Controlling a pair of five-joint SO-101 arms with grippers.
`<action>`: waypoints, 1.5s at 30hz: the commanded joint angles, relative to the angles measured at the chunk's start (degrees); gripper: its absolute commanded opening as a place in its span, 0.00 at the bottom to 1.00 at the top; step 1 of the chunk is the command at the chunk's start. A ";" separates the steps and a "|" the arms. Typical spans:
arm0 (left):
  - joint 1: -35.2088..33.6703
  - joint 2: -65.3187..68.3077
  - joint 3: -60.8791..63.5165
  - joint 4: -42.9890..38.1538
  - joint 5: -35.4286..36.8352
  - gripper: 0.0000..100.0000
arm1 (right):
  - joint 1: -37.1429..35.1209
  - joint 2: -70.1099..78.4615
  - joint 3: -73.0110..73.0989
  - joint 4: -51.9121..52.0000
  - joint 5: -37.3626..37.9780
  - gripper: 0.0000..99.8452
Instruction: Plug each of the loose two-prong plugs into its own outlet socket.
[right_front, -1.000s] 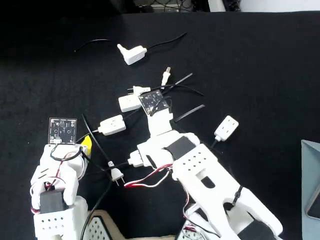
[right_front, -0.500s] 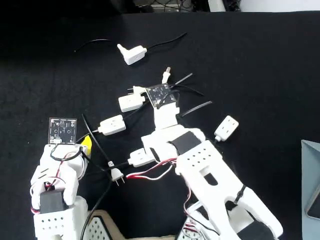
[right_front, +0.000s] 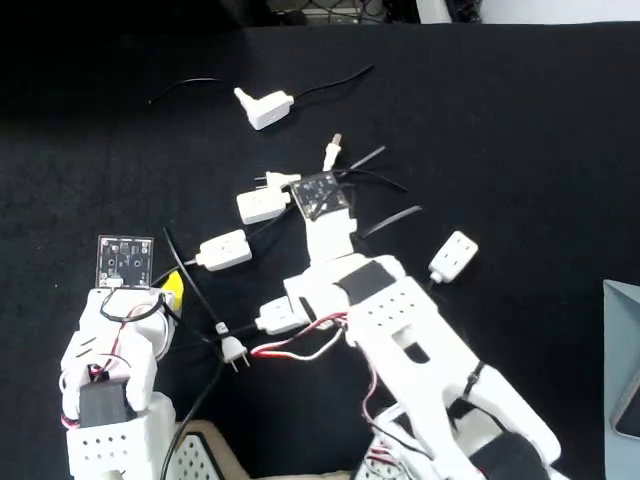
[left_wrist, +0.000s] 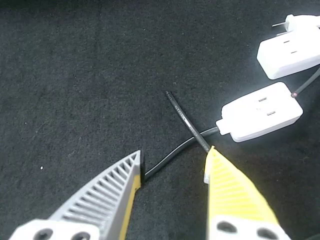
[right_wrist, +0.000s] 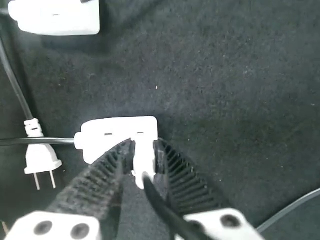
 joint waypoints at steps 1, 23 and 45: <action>-0.48 -0.44 -0.13 0.44 0.18 0.21 | 0.09 2.95 -0.48 -1.41 -0.53 0.01; -0.48 -0.44 -0.13 0.44 0.18 0.21 | -6.86 10.15 -0.57 -2.37 -0.44 0.01; -0.48 -0.44 -0.04 0.44 0.18 0.21 | 7.56 8.22 -24.31 2.81 7.65 0.01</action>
